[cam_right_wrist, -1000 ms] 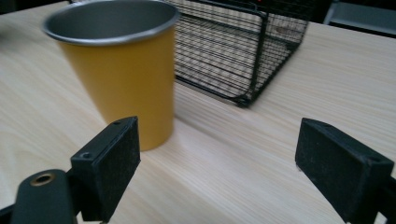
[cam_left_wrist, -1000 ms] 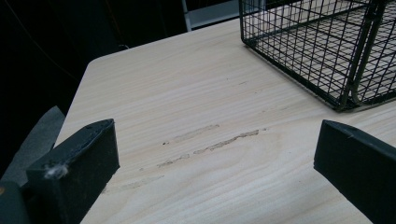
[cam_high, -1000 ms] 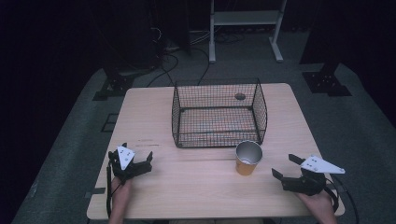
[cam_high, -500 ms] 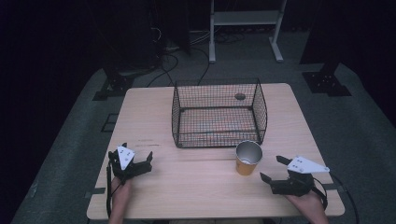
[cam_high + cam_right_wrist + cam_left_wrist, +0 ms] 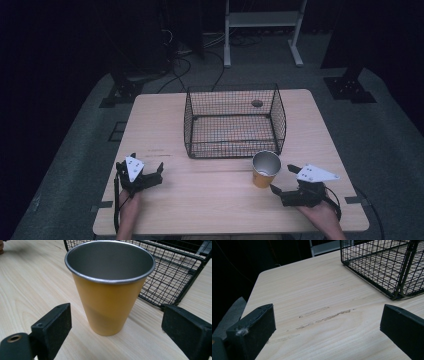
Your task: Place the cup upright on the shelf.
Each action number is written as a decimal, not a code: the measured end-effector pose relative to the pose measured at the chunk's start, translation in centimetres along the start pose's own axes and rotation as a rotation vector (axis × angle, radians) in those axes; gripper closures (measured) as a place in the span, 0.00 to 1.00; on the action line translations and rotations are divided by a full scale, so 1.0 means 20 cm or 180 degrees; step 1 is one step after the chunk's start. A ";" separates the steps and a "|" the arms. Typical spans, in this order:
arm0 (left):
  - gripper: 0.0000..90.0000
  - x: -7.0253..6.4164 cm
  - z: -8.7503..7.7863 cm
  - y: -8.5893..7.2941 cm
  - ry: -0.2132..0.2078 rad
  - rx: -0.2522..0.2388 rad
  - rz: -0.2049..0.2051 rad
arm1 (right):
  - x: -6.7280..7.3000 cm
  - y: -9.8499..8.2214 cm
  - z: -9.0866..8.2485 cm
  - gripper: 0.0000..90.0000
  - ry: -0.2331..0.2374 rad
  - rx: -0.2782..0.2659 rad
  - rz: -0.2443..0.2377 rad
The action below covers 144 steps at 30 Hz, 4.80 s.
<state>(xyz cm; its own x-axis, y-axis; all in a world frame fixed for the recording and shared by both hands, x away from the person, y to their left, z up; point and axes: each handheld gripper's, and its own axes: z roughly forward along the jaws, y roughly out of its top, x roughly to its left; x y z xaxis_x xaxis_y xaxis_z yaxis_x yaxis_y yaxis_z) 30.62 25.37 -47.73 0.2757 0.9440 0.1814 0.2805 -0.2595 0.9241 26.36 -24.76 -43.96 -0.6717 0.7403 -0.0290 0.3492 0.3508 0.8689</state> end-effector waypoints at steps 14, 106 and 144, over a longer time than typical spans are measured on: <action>0.00 0.00 0.00 0.00 -0.0001 0.0002 -0.0001 | 0.01 0.05 0.07 0.03 -0.0028 0.0068 -0.0046; 0.00 0.01 0.00 0.00 -0.0020 -0.0004 -0.0051 | -0.19 0.86 0.17 0.14 0.1192 -0.0058 -0.0236; 0.00 0.02 0.00 0.00 -0.0028 -0.0014 -0.0082 | -0.34 1.08 0.47 0.13 0.1215 0.0080 -0.0210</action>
<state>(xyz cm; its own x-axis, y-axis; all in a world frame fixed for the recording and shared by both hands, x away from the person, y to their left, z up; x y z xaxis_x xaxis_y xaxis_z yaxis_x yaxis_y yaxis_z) 30.63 25.74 -47.67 0.2766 0.9485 0.1546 0.2836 -0.2343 0.9299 44.70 -16.84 -29.56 -0.8864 0.4507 0.1056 0.3098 0.4081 0.8588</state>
